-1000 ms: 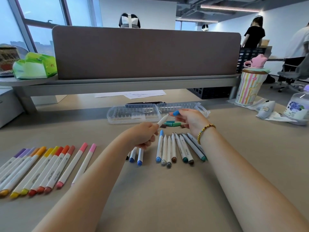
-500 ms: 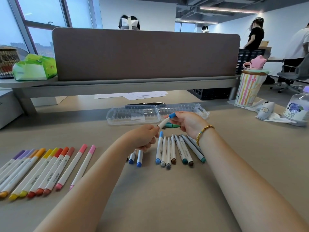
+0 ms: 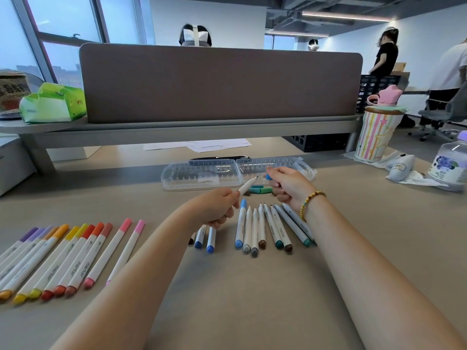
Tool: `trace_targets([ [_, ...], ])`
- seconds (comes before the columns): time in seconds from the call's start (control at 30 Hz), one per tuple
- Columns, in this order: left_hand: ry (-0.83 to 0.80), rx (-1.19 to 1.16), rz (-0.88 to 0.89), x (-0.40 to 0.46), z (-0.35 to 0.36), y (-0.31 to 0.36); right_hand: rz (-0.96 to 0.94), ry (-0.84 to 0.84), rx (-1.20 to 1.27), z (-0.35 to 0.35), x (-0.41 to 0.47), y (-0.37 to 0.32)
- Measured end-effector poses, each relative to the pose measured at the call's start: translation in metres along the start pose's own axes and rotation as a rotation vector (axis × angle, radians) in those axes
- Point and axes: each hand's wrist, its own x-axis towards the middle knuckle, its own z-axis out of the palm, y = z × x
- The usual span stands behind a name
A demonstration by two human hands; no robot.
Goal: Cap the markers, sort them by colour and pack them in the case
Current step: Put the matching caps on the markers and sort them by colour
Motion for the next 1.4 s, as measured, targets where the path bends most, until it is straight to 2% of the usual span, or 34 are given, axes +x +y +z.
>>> trace_targets([
  [0.23,-0.032,0.028,0.02,-0.001,0.001,0.0,0.047,-0.074,0.062,-0.001,-0.001,-0.001],
  [0.57,-0.041,0.012,0.025,0.0,0.0,-0.001,0.043,-0.071,0.201,-0.005,0.0,0.0],
  [0.77,-0.047,0.007,0.032,0.0,0.0,-0.002,0.055,-0.141,0.106,-0.006,0.001,0.002],
  [1.0,-0.035,-0.013,0.028,0.0,-0.001,-0.002,0.015,-0.007,0.215,-0.007,0.002,0.003],
  [1.1,-0.03,-0.02,0.027,0.0,-0.001,-0.002,0.037,0.029,0.171,-0.007,0.0,0.003],
  [1.4,-0.046,-0.013,0.019,-0.001,0.002,0.001,-0.007,-0.043,0.138,0.006,-0.002,-0.003],
])
